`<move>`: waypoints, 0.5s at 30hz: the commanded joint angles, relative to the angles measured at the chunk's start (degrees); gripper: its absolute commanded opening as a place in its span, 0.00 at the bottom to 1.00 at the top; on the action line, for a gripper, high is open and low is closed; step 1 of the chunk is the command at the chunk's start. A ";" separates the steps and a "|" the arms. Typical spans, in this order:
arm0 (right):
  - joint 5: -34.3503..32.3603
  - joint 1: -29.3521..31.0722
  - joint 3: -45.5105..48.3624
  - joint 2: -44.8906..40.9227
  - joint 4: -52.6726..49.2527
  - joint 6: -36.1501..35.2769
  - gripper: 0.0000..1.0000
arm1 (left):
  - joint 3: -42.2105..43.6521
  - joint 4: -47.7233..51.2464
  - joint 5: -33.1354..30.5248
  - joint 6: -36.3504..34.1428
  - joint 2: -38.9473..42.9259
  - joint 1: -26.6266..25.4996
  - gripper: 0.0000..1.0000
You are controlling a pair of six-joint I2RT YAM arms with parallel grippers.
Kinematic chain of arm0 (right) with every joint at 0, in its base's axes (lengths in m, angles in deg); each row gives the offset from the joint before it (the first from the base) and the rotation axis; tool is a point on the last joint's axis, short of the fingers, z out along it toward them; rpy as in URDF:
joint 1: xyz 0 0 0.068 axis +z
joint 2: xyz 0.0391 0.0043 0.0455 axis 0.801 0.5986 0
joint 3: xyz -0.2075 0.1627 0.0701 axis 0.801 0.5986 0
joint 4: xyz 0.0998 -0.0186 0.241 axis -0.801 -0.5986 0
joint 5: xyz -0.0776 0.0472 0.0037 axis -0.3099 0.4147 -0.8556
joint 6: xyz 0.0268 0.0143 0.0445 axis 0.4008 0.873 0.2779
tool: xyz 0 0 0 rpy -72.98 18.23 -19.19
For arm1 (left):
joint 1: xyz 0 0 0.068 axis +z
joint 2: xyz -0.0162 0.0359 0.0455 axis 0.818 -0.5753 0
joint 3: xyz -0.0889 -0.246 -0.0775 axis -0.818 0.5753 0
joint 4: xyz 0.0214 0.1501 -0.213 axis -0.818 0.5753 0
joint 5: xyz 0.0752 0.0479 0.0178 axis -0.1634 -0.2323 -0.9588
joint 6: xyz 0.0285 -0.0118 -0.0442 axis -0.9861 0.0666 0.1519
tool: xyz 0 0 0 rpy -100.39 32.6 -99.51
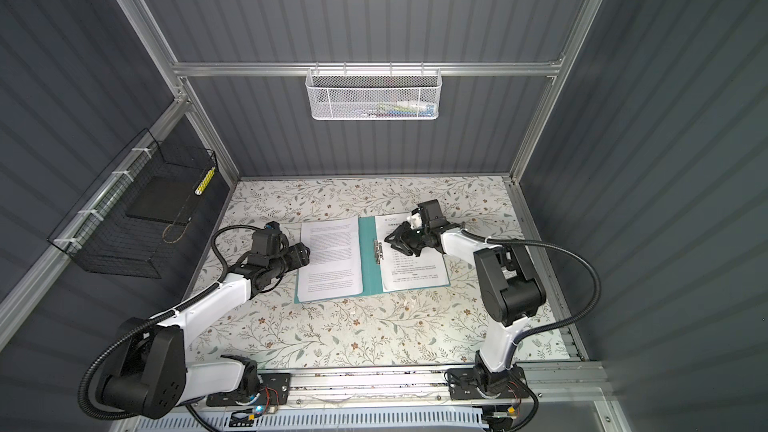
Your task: Put the files into the folder
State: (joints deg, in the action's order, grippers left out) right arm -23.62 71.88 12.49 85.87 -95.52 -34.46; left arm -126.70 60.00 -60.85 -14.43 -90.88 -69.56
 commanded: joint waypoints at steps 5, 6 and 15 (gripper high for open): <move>-29.59 -6.17 -1.48 -9.18 -18.99 -16.56 0.58 | 1.67 -3.68 3.44 -0.04 -1.70 4.23 0.82; -31.02 -6.85 -1.65 -9.70 -19.73 -17.54 0.60 | 1.30 -4.03 4.50 -0.19 -3.01 5.03 0.82; -27.68 -16.24 5.21 -10.79 -16.87 -18.46 0.70 | 5.80 -5.60 13.65 3.57 -4.06 7.91 0.87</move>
State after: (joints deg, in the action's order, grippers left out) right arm -51.48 57.50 15.14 74.98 -111.87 -51.42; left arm -122.92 53.73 -51.50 -12.33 -96.57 -61.76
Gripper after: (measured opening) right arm 0.701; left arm 0.870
